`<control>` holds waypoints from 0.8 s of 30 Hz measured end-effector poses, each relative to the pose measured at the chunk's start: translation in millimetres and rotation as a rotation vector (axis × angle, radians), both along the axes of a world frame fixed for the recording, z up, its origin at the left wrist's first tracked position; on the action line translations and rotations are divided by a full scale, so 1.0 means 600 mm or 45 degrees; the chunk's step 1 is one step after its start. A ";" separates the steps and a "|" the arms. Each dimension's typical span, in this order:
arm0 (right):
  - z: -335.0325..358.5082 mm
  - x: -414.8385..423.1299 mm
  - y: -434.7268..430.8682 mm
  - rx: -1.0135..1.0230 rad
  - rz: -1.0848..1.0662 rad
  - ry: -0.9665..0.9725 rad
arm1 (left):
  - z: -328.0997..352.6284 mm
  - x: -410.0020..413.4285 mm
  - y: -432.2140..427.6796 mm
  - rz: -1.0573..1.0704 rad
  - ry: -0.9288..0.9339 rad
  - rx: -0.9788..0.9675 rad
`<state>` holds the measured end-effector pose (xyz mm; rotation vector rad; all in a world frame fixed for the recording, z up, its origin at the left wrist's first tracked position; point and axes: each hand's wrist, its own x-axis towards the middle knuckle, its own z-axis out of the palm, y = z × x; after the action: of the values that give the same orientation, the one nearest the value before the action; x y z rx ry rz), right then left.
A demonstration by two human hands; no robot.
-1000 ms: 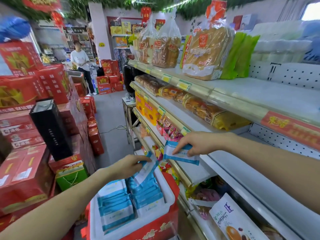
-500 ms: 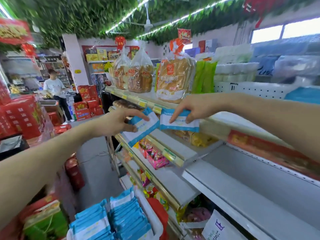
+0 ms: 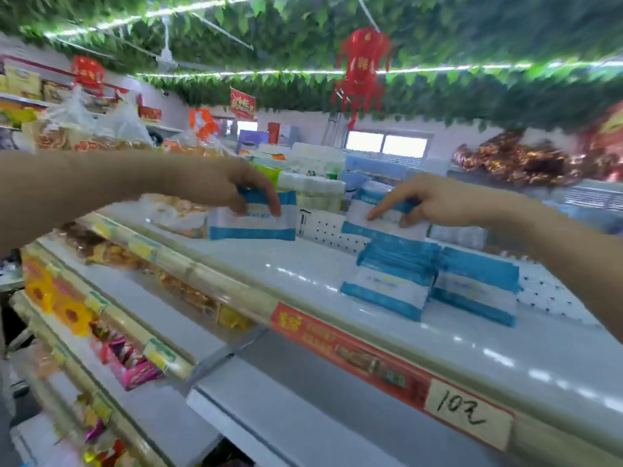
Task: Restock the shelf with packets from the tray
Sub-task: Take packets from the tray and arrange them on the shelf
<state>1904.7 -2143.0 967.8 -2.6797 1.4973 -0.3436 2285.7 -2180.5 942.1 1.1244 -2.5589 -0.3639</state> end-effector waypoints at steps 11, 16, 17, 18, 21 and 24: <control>-0.097 -0.241 0.082 0.154 -0.556 -0.188 | 0.021 -0.314 -0.027 -0.380 -0.063 -0.101; -0.125 -0.236 0.078 0.169 -0.571 -0.169 | 0.013 -0.389 -0.027 -0.471 -0.123 -0.142; -0.127 -0.232 0.075 0.163 -0.572 -0.157 | 0.011 -0.398 -0.027 -0.487 -0.131 -0.134; -0.126 -0.227 0.075 0.158 -0.581 -0.131 | 0.010 -0.404 -0.028 -0.502 -0.131 -0.121; -0.130 -0.216 0.070 0.185 -0.541 -0.030 | 0.007 -0.416 -0.029 -0.539 -0.117 -0.097; -0.142 -0.211 0.071 0.210 -0.492 0.071 | 0.007 -0.418 -0.022 -0.576 -0.124 -0.094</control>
<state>1778.4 -2100.3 882.6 -2.2850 1.9646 -0.1520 2034.9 -2193.8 946.4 0.5390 -2.8754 -0.3197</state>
